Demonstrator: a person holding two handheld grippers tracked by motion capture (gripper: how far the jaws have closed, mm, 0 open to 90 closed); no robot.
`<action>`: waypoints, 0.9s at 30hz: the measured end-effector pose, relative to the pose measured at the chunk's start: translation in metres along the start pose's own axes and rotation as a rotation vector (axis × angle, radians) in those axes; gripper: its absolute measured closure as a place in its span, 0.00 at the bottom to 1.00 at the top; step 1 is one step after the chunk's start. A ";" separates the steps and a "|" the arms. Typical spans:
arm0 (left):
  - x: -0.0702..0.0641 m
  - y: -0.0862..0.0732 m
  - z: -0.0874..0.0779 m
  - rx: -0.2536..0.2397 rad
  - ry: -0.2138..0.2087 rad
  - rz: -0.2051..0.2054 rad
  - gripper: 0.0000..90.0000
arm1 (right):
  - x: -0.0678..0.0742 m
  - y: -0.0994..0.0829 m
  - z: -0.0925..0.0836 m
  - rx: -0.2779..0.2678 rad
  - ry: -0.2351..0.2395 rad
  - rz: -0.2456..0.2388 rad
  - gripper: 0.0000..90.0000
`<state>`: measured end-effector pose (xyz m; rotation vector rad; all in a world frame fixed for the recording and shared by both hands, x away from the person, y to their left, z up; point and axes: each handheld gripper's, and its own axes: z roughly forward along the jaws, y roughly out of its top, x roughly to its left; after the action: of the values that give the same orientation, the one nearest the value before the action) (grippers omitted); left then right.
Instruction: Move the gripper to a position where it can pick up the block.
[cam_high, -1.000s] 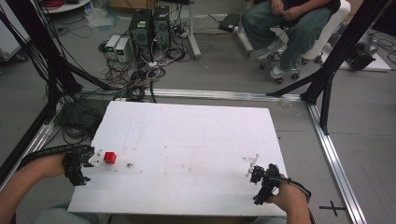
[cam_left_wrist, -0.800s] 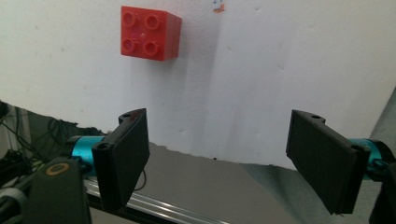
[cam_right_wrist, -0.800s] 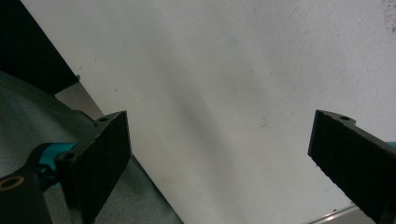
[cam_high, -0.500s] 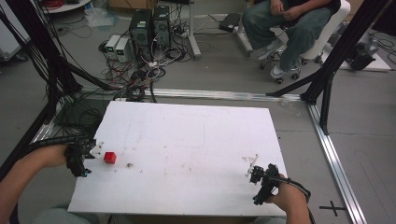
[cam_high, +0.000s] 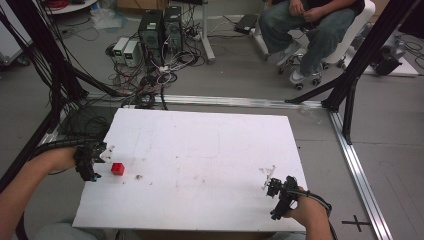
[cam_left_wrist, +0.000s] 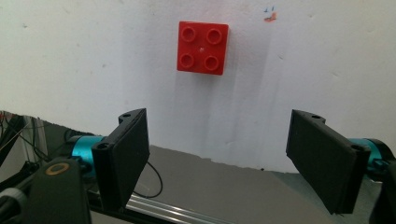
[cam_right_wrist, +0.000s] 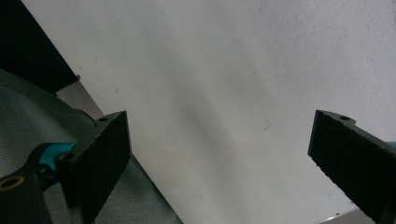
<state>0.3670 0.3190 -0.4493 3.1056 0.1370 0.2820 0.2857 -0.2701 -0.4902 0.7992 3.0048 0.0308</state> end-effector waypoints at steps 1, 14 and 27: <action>0.002 0.001 0.001 0.008 -0.011 0.009 0.24 | 0.000 0.000 0.000 -0.002 -0.001 -0.005 0.06; 0.016 0.010 0.017 0.003 -0.049 0.067 0.24 | 0.000 0.000 0.002 0.007 0.006 -0.004 0.06; 0.022 0.018 0.036 0.003 -0.083 0.090 0.24 | 0.000 0.000 0.002 0.004 0.007 -0.005 0.06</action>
<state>0.3966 0.3024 -0.4800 3.1247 -0.0043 0.1549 0.2852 -0.2703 -0.4921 0.7942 3.0148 0.0271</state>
